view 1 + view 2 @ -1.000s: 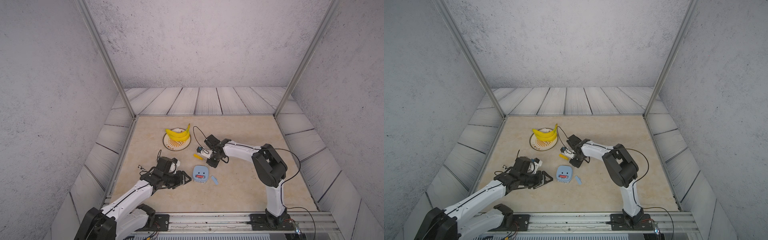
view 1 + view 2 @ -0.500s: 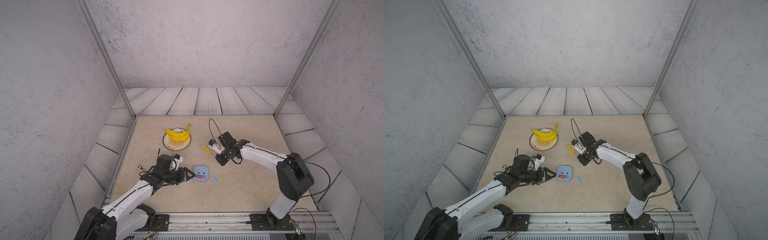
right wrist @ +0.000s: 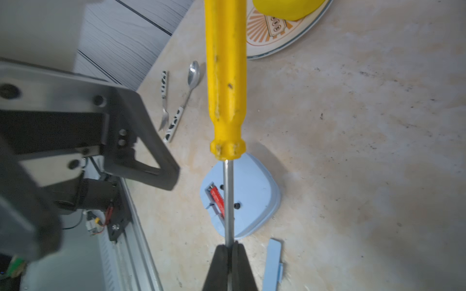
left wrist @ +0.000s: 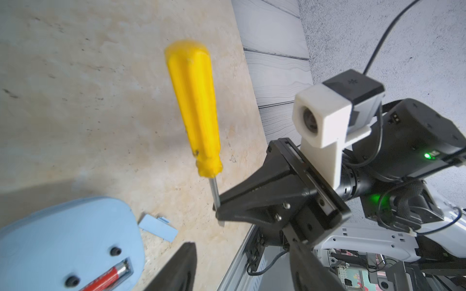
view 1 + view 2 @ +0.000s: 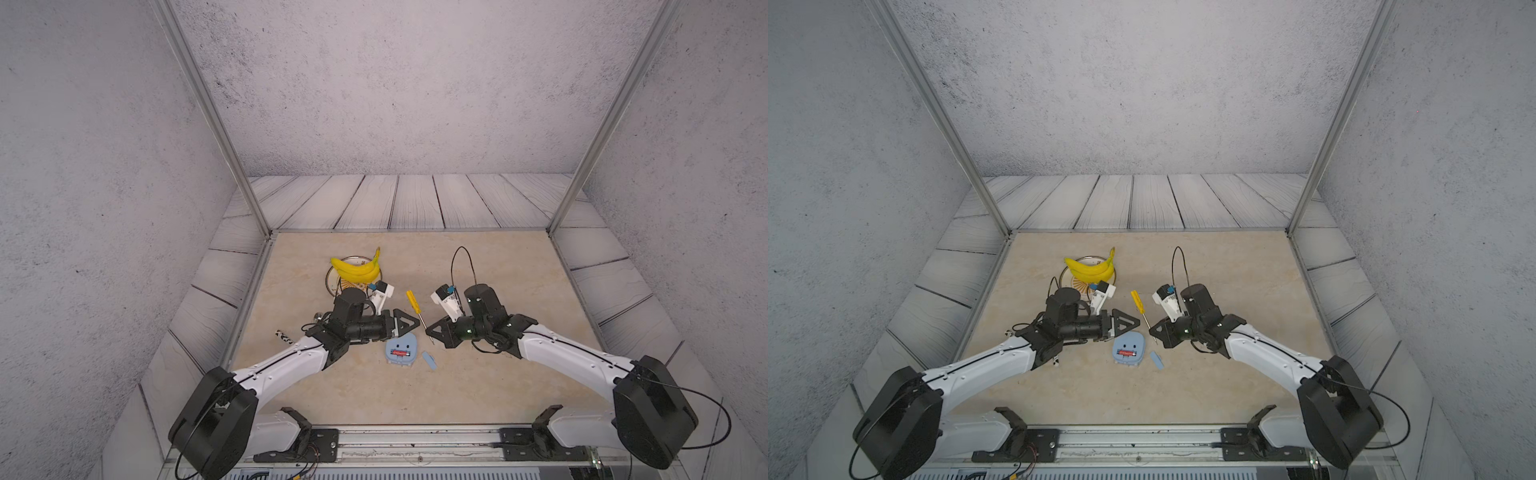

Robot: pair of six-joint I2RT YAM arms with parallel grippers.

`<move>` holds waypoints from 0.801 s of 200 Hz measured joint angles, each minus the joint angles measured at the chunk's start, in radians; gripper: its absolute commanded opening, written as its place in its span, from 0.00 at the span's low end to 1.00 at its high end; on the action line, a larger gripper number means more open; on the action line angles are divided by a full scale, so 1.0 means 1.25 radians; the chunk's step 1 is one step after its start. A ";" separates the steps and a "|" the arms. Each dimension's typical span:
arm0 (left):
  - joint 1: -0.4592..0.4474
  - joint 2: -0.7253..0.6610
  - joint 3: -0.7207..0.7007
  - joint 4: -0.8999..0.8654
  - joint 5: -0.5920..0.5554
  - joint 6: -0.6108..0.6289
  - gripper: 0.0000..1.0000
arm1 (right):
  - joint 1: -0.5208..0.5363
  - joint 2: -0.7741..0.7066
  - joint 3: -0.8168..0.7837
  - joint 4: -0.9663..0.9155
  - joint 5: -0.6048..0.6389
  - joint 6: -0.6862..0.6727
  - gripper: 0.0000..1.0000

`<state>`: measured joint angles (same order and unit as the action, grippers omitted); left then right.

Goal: Remove the battery from the alarm
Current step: Pick up the screwdriver from the center of the board.

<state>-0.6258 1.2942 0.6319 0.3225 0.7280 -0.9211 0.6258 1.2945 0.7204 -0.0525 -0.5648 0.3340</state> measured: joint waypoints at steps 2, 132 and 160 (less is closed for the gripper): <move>-0.002 0.006 0.002 0.003 -0.001 0.000 0.64 | 0.001 -0.003 -0.004 0.006 -0.005 0.005 0.00; -0.033 0.101 0.076 -0.013 -0.020 0.044 0.00 | 0.010 -0.056 -0.083 0.142 -0.036 0.181 0.17; -0.045 0.078 0.122 -0.142 -0.054 0.145 0.00 | 0.012 -0.104 -0.069 0.040 -0.012 0.154 0.37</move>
<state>-0.6827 1.3922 0.7849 0.1452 0.6609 -0.7403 0.6403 1.1648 0.6342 -0.0021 -0.5793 0.5262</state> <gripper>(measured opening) 0.095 0.318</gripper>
